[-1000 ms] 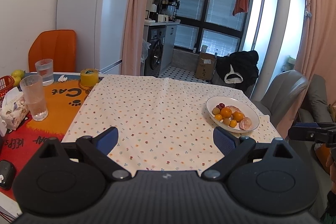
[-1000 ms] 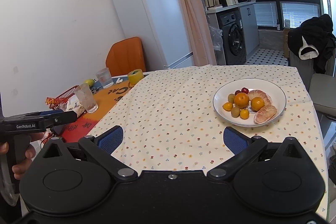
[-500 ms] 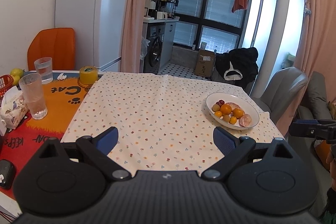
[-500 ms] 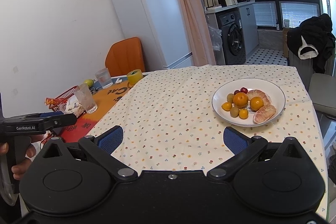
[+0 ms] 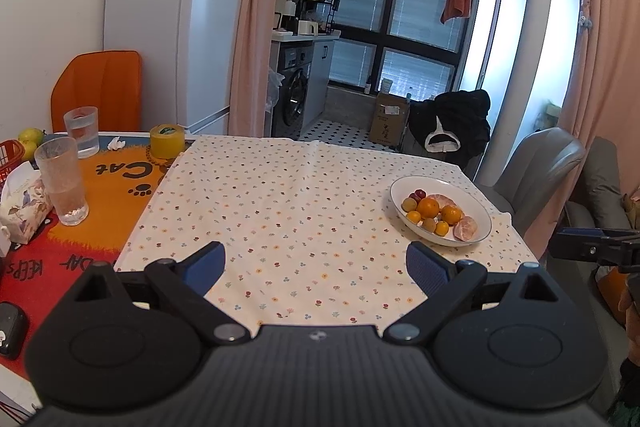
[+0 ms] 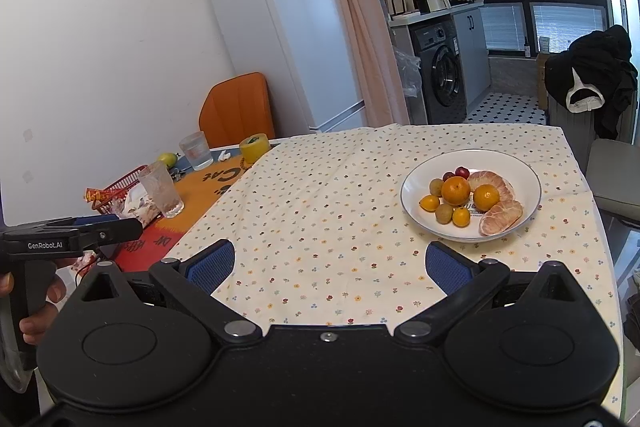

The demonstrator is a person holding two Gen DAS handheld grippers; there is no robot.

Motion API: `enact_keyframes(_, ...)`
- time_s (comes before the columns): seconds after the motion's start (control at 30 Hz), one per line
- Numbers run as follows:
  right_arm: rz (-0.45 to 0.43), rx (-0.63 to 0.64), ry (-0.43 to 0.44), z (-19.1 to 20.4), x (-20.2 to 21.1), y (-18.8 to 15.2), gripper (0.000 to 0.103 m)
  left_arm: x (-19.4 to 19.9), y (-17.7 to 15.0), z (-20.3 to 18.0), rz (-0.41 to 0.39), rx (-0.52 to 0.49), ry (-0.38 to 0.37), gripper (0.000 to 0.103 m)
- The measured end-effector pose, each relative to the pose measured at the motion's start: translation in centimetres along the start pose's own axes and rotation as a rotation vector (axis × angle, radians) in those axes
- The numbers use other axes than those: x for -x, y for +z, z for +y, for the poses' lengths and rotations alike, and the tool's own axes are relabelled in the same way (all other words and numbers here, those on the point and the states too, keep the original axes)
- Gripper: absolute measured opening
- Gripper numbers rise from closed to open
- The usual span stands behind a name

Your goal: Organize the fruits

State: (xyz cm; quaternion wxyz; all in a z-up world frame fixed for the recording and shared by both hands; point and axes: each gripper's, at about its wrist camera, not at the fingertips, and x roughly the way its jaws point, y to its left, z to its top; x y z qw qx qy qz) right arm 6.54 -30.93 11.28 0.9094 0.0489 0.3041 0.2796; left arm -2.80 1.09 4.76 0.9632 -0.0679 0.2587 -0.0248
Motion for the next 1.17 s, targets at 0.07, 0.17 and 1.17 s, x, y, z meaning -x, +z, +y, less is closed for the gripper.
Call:
enact_keyframes(0.07, 0.001, -0.002, -0.003, -0.03, -0.03, 0.00, 0.103, -0.05, -0.05, -0.02, 0.001, 0.002, 0.001, 0.096)
enact_keyframes(0.17, -0.001, -0.004, -0.001, -0.09, 0.03, -0.03, 0.103, -0.03, -0.10, -0.02, 0.004, 0.000, 0.005, 0.096)
enact_keyframes(1.17, 0.002, -0.005, -0.003, -0.29, 0.02, -0.01, 0.103, -0.16, -0.14, -0.86, 0.012, -0.027, -0.016, 0.096)
